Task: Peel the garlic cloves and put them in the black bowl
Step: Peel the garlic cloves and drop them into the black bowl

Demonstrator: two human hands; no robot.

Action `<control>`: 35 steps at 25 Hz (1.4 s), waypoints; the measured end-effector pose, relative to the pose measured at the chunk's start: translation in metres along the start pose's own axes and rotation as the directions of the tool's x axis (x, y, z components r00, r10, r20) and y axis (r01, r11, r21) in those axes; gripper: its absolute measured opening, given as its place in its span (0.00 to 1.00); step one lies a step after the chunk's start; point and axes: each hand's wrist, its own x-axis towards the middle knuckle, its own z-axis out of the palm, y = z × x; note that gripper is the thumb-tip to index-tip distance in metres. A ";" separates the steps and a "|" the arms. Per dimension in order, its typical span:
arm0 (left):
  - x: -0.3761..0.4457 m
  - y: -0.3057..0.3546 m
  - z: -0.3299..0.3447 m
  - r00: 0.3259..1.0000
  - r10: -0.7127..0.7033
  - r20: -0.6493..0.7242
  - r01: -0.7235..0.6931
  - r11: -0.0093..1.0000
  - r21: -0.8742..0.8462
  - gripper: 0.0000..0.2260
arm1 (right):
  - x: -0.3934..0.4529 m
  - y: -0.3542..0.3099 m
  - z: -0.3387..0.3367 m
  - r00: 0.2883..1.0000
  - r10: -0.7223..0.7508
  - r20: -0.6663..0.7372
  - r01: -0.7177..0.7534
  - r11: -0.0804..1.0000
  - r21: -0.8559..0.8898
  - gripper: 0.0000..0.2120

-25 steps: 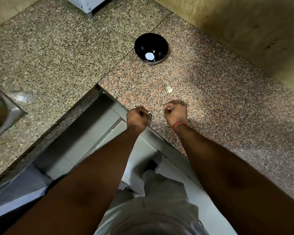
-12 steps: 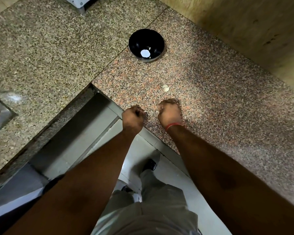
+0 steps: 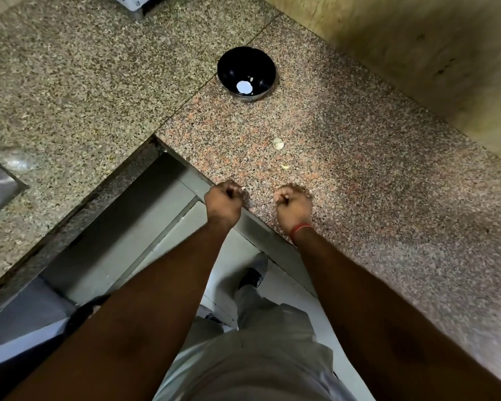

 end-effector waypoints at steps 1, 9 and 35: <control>-0.004 -0.005 -0.002 1.000 -0.009 0.005 0.010 0.999 -0.038 0.08 | -0.004 0.000 0.004 0.999 0.025 0.020 -0.026 0.999 0.039 0.14; -0.046 -0.080 -0.069 0.972 -0.210 -0.108 0.173 0.944 -0.280 0.07 | -0.083 -0.034 0.084 0.942 0.077 0.327 -0.194 0.918 0.344 0.09; -0.133 -0.598 -0.330 0.249 -0.935 -0.251 0.084 0.279 -0.957 0.05 | -0.299 0.054 0.692 0.310 0.202 0.929 0.206 0.940 -0.273 0.09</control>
